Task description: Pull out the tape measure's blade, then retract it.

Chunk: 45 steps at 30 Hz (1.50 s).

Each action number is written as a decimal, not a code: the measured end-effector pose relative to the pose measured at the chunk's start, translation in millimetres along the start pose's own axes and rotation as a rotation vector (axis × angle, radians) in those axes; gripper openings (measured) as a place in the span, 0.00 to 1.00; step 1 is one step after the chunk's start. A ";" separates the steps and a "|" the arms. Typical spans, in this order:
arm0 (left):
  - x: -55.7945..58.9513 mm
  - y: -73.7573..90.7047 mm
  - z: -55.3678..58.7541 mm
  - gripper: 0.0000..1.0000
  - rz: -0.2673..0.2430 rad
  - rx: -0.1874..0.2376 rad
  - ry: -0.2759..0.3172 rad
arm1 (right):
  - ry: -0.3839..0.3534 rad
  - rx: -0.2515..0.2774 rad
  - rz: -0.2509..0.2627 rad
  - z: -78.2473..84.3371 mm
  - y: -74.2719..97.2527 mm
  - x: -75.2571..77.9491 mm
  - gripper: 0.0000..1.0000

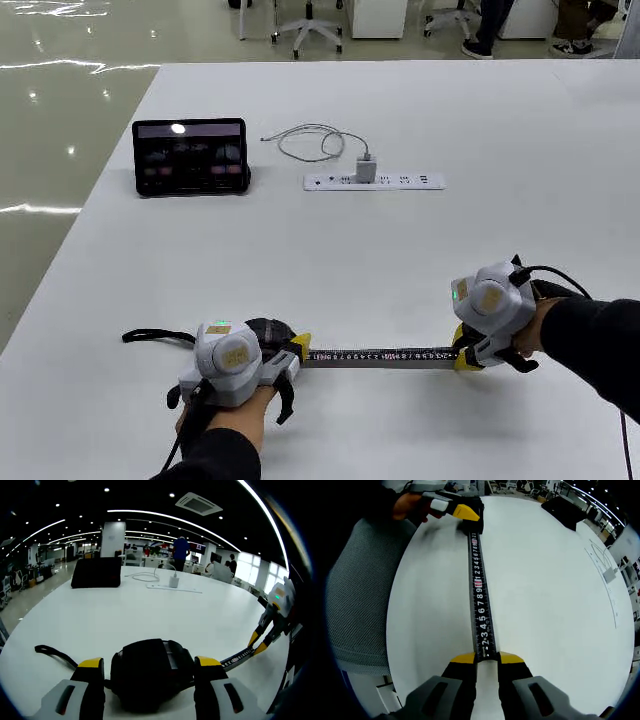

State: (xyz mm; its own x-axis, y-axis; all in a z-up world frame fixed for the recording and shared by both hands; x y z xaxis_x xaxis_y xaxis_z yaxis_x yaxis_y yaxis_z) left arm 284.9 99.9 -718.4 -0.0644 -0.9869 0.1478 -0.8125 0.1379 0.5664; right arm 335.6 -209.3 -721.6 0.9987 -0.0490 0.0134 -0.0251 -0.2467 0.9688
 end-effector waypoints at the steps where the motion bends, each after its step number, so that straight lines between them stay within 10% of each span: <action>1: -0.4 1.7 -0.2 0.67 -0.004 -0.004 -0.004 | 0.003 0.001 0.000 0.2 0.0 0.0 0.11; 45: 2.2 0.4 -3.2 0.60 0.003 -0.071 -0.046 | -0.006 0.042 -0.008 -3.8 -0.6 0.2 0.09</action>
State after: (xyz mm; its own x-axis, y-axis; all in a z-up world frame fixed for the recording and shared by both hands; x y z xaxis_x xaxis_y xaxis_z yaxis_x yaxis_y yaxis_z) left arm 286.2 98.1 -715.2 -0.0946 -0.9890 0.1134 -0.7695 0.1449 0.6220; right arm 336.0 -205.5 -721.2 0.9986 -0.0528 0.0042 -0.0192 -0.2878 0.9575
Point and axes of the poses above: the centre of the closed fingertips' face, and the gripper's own axes: y roughly backward along the fingers, x roughly to its right, z roughly out of its underside, the point moved 8 cm from there along y, roughly backward along the fingers, and after that the axes turned 5 degrees about -x, right-handed, at the moved point
